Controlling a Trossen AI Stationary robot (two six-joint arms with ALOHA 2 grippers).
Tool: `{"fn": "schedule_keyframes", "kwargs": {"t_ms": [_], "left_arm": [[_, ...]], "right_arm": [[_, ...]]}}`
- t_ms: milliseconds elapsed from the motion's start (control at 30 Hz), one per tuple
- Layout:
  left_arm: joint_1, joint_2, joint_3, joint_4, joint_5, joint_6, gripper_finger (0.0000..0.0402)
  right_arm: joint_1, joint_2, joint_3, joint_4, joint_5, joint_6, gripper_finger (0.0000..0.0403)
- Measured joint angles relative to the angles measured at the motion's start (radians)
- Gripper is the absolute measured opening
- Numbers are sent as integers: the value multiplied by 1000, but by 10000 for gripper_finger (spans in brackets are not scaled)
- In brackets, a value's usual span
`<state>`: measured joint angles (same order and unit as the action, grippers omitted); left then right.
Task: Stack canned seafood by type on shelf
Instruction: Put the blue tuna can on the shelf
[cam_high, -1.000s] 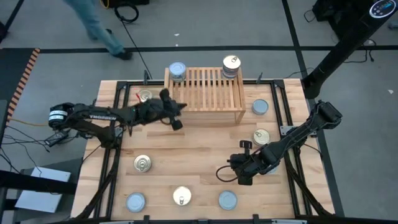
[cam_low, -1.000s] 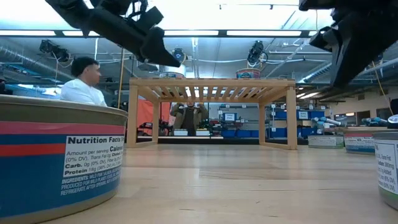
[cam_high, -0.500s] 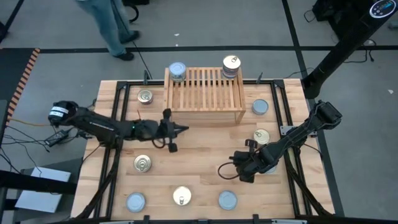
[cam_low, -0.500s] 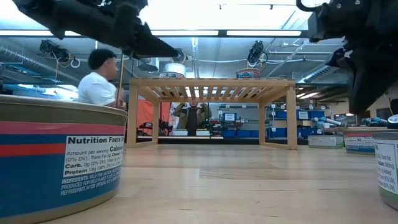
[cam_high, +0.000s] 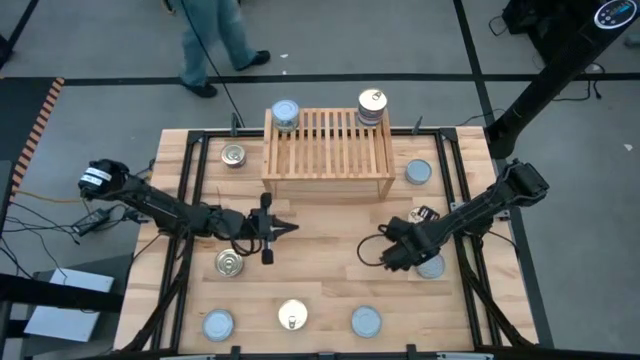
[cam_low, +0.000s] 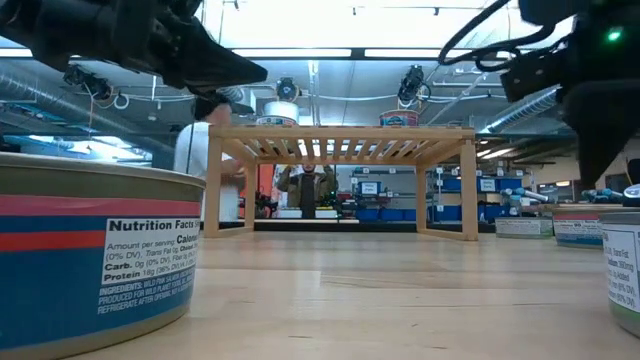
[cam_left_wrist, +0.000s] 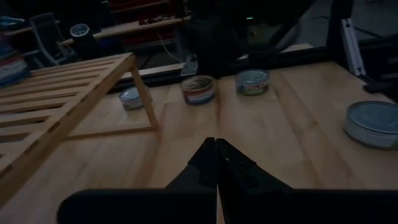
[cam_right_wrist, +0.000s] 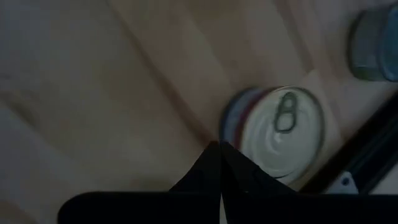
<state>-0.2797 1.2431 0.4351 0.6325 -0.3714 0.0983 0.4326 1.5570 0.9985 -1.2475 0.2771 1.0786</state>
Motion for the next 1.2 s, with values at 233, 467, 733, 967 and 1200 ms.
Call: {"fn": "schedule_keyframes", "kwargs": {"t_ms": [233, 467, 733, 967, 1200], "left_arm": [[-9, 6, 0, 3, -2, 28, 2], [-9, 6, 0, 3, -2, 52, 2], [-10, 7, 3, -19, 188, -7, 2], [-72, 24, 170, -425, 385, -217, 2], [-136, 157, 295, -591, 472, -429, 14]], "right_arm": [[-86, -1, -55, -8, 17, -33, 7], [-109, -1, -134, 17, -27, -42, 7], [-106, -3, -159, 57, -35, -43, 7], [-101, -3, -159, 60, -31, -37, 8], [-48, 1, -129, 50, 19, -27, 6]]}}
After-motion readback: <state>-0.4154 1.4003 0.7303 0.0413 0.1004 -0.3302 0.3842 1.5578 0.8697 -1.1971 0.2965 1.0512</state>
